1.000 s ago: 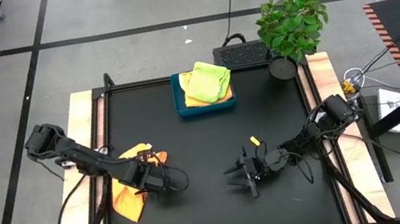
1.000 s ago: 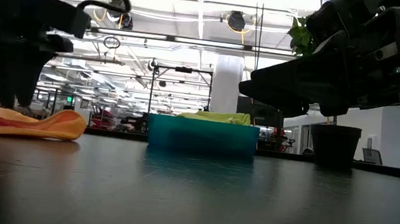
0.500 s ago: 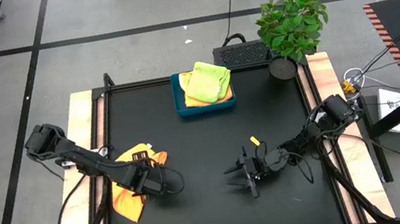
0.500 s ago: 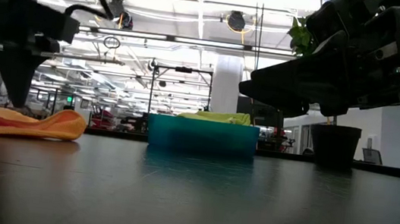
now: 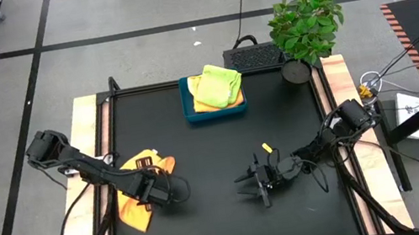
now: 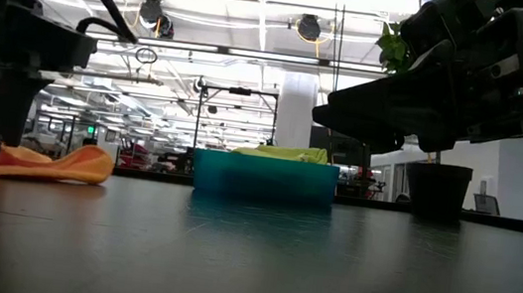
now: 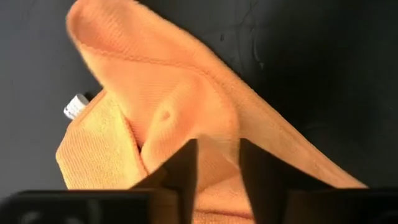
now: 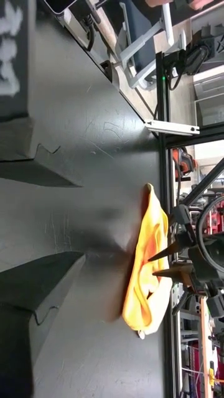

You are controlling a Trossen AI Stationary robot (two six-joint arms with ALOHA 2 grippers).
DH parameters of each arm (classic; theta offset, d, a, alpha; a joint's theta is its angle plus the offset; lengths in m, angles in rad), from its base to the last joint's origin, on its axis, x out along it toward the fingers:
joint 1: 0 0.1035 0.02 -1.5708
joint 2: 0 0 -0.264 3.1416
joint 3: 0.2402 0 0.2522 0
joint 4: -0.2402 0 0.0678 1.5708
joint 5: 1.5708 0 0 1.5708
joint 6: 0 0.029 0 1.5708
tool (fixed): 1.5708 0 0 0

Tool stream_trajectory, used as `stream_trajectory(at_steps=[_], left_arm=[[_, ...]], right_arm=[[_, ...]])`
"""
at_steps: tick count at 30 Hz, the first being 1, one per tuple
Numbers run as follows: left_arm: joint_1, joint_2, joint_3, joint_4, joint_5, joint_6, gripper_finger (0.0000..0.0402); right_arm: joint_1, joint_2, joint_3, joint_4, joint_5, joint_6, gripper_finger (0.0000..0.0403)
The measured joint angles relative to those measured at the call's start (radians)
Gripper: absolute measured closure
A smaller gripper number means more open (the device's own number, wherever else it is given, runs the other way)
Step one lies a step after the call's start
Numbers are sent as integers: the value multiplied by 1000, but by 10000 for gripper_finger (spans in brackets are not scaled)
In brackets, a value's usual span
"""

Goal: Fold microfiber towels
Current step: Fold the orange microfiber cloth

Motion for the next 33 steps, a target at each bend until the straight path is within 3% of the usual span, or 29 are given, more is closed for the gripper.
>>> stream_trajectory(at_steps=[4,6,13,21,26,33], left_arm=[[0,0,0,0,2,81,372],[8,0,13,-4,2,110,391],[30,0,197,-39,-19,181,398],[3,0,425,-51,-109,348,400],[7,0,447,-55,-146,363,400],[18,0,447,-53,-173,372,400]], right_arm=[[-3,0,0,23,4,-10,232],[-10,0,10,48,8,-34,232],[-52,0,146,14,-6,-137,232],[-113,0,293,-318,-1,-150,214],[-132,0,296,-380,-5,-33,192],[-95,0,296,-291,-81,39,167]])
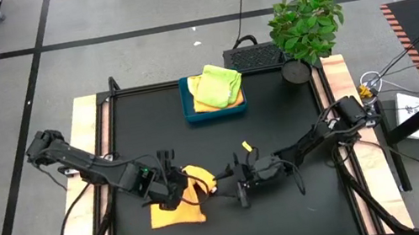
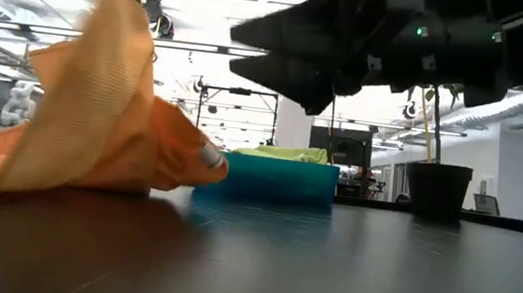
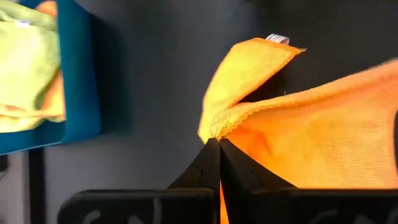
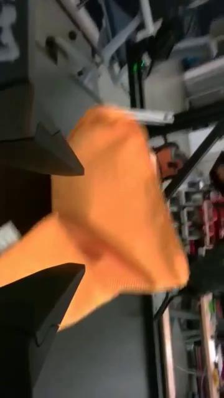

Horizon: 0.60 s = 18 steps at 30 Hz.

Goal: Fold microfiber towels
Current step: Fold the orange microfiber cloth

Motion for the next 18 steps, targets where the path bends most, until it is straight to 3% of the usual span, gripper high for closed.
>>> stream_trajectory(at_steps=[7,13,18], left_arm=[[17,0,0,8,-26,3,400],[11,0,0,9,-18,72,400],[-2,0,0,10,-14,93,400]], right_arm=[[41,0,28,-37,2,-42,163],[31,0,30,-178,175,-101,163],[-12,0,29,-286,184,-135,163]])
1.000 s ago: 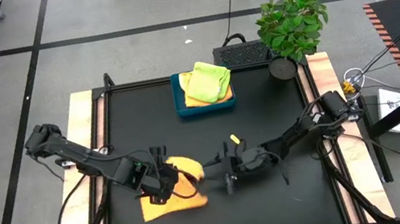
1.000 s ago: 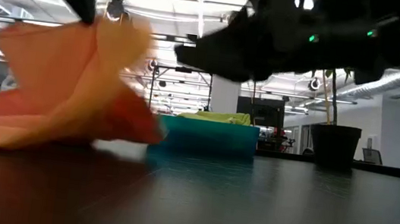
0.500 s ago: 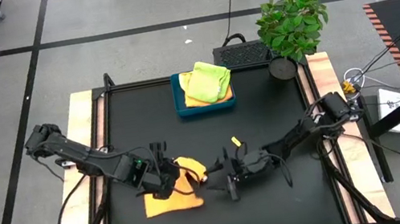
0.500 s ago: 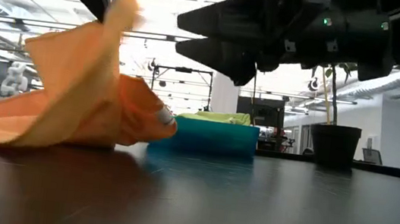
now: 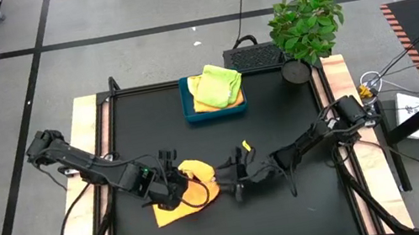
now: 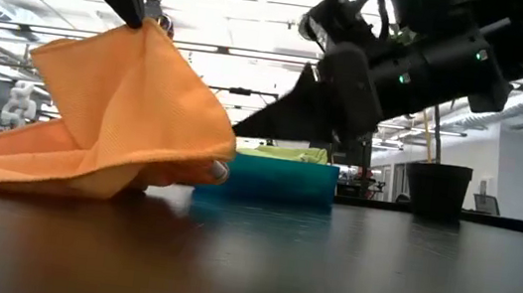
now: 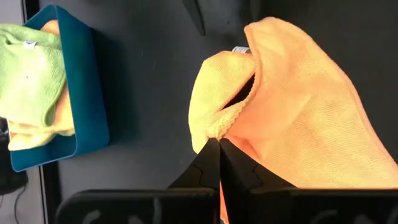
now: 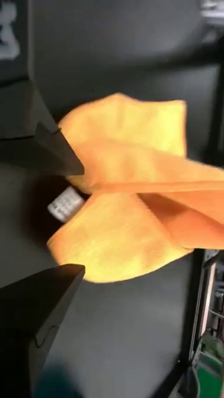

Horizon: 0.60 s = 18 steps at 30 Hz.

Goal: Fold microfiber towels
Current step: Fold the orange microfiber cloth

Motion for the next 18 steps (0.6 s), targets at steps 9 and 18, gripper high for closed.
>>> stream_trajectory(at_steps=[9,18], left_arm=[[-33,0,0,-13,8,74,400],[-51,0,-1,4,8,127,400]], right_arm=[[-2,0,0,-34,-20,-131,163],[23,33,0,24,-53,-187,163]])
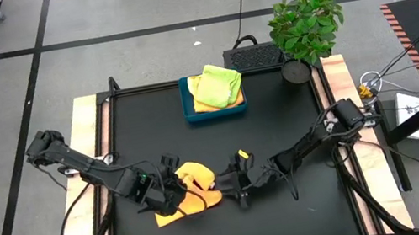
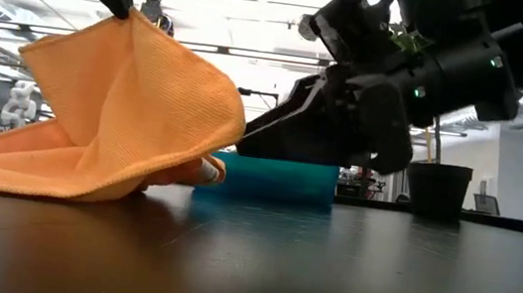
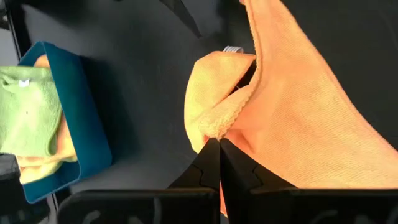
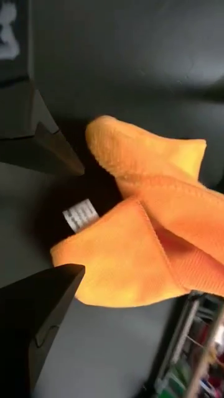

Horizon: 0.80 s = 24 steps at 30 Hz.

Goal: Fold microfiber towels
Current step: Fold the orange microfiber cloth

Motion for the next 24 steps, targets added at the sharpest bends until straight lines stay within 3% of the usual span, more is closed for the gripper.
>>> stream_trajectory(at_steps=[3,12,15,21,24], left_arm=[[-7,0,0,19,3,12,400],[-73,0,0,119,48,83,400],[-90,0,0,107,48,64,400],[-120,0,0,84,45,34,399],[-132,0,0,82,45,27,396]], right_arm=[[3,40,0,70,54,-31,163],[-51,145,24,182,82,-58,179],[-54,152,27,186,82,-79,231],[-24,122,27,190,75,-131,383],[-8,105,27,196,75,-154,391]])
